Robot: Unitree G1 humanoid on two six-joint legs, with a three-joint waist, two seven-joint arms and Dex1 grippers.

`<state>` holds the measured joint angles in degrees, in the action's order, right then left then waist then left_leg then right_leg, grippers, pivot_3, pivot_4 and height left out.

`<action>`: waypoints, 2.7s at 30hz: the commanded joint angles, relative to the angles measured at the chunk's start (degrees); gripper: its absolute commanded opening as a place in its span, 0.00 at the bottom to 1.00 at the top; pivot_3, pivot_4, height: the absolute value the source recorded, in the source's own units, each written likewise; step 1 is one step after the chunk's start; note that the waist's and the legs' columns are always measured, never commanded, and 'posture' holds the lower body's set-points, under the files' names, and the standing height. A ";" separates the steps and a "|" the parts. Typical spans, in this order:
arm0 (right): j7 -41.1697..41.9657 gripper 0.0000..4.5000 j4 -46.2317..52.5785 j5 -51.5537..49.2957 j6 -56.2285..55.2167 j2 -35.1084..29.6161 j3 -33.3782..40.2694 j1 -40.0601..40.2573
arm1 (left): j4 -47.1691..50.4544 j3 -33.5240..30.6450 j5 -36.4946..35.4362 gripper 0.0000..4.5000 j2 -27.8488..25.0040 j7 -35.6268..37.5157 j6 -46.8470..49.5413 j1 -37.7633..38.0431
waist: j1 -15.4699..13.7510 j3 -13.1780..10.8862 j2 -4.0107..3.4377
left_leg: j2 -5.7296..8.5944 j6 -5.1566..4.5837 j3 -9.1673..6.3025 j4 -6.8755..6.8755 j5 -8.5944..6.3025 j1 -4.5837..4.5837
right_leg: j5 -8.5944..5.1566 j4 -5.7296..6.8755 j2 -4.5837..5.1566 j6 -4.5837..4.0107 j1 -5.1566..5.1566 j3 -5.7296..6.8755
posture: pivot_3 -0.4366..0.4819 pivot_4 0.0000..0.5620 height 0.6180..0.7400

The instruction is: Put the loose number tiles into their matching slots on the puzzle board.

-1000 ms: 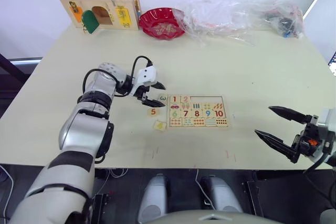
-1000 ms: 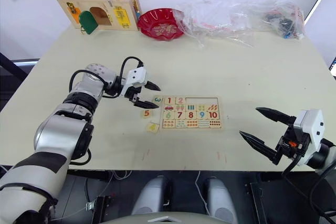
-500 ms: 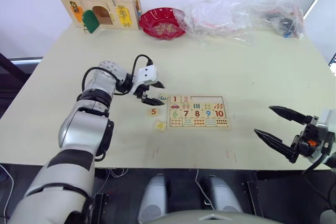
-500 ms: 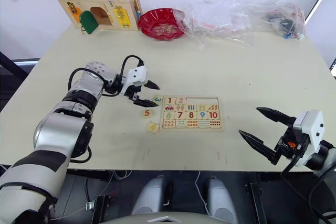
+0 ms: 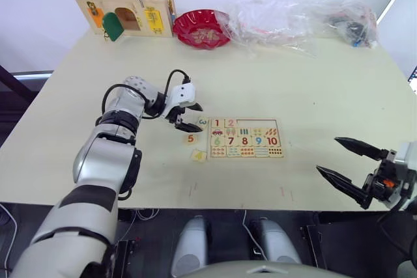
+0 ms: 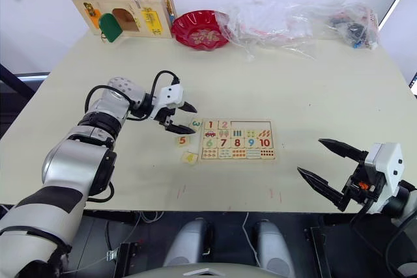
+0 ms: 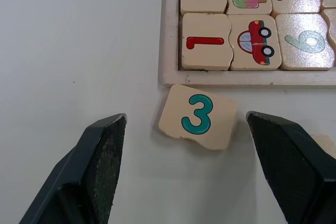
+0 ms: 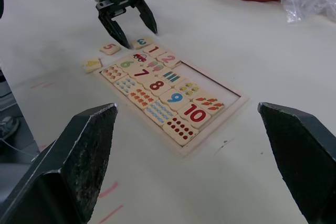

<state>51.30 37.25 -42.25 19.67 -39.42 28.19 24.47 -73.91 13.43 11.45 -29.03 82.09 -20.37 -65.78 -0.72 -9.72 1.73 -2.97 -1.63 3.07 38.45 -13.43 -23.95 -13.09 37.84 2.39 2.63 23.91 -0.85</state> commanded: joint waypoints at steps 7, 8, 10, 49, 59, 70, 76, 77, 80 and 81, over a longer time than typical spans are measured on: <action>-0.40 1.00 2.87 -1.18 -1.41 0.50 2.50 1.36 | -0.23 -1.06 0.09 0.87 -0.82 1.70 -1.42 -0.30 | 0.00 0.00 0.00 | 0.00 0.00 0.00 0.00 0.00 0.00 | 0.00 0.00 0.00 0.00 0.00 0.00 | 0.48 0.27 1.00; -0.46 1.00 2.94 -1.19 -1.43 0.55 2.47 1.45 | -0.20 -1.07 0.09 0.87 -0.90 1.80 -1.52 -0.22 | 0.01 0.00 0.00 | 0.00 0.00 0.00 0.00 0.00 0.00 | 0.00 0.00 0.00 0.00 0.00 0.00 | 0.48 0.27 1.00; -0.57 1.00 2.89 -1.09 -1.45 0.56 2.25 1.47 | -0.15 -1.12 0.08 0.87 -0.98 1.72 -1.96 -0.11 | 0.00 0.00 0.00 | 0.00 0.00 0.00 0.00 0.00 0.00 | 0.00 0.00 0.00 0.00 0.00 0.00 | 0.48 0.27 1.00; -0.06 1.00 0.96 -0.32 -1.94 0.35 1.46 -0.37 | 0.69 -2.79 -0.54 0.57 0.01 1.49 -1.91 1.56 | -0.04 0.01 0.00 | 0.00 0.00 -0.05 0.03 0.00 0.01 | 0.01 0.03 0.00 0.00 -0.04 0.04 | 0.48 0.27 1.00; -0.49 1.00 1.15 -0.02 -2.14 0.74 1.05 0.02 | 0.77 -4.19 -2.16 0.34 -0.33 2.60 -0.76 1.91 | -0.05 0.02 0.01 | 0.01 0.00 -0.07 0.04 0.00 0.02 | 0.00 0.02 0.00 0.00 -0.07 0.06 | 0.48 0.27 1.00; 0.16 1.00 2.17 0.06 -2.59 1.46 0.21 0.78 | 13.51 -11.12 -10.14 0.34 -8.65 5.13 11.74 6.74 | 0.43 0.02 -0.01 | -0.05 0.00 -0.13 0.03 0.00 0.02 | 0.00 0.05 -0.04 -0.01 -0.07 0.11 | 0.48 0.27 1.00; -0.49 1.00 0.50 4.51 -6.72 3.49 -4.54 -3.12 | 49.39 -16.63 -15.84 0.34 -13.70 -4.50 37.56 25.22 | 0.74 0.03 -0.03 | -0.14 0.01 -0.26 0.02 0.00 0.09 | 0.00 0.07 -0.03 -0.01 -0.08 0.05 | 0.48 0.27 1.00; -0.47 1.00 0.01 4.10 -7.16 4.29 -5.34 -4.15 | 55.97 -17.95 -17.08 0.34 -13.84 -7.04 43.60 28.39 | 0.73 0.03 -0.03 | -0.16 0.01 -0.31 0.02 0.00 0.09 | 0.00 0.08 -0.03 -0.01 -0.08 0.05 | 0.48 0.27 1.00; 1.37 1.00 -1.32 2.80 -8.02 5.11 -7.05 -6.40 | 74.21 -21.90 -20.25 0.34 -13.34 -15.01 60.33 36.71 | 0.67 0.03 -0.02 | -0.18 0.01 -0.34 0.04 0.00 0.08 | 0.00 0.08 -0.03 -0.01 -0.09 0.07 | 0.48 0.27 1.00; 2.35 1.00 -1.77 2.10 -7.52 4.62 -7.57 -7.09 | 79.48 -22.86 -19.00 0.34 -12.89 -19.01 65.49 38.92 | 0.50 0.03 -0.02 | -0.18 0.01 -0.34 0.04 0.00 0.09 | 0.00 0.07 -0.03 0.00 -0.09 0.04 | 0.48 0.27 1.00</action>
<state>52.12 35.13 -38.48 13.01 -34.13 20.60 18.06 -4.53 -6.22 -7.02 -41.80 68.81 36.22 -28.24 -0.22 -9.69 1.71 -3.12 -1.62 2.74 38.49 -13.43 -23.86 -13.10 37.91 2.36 2.63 23.80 -0.83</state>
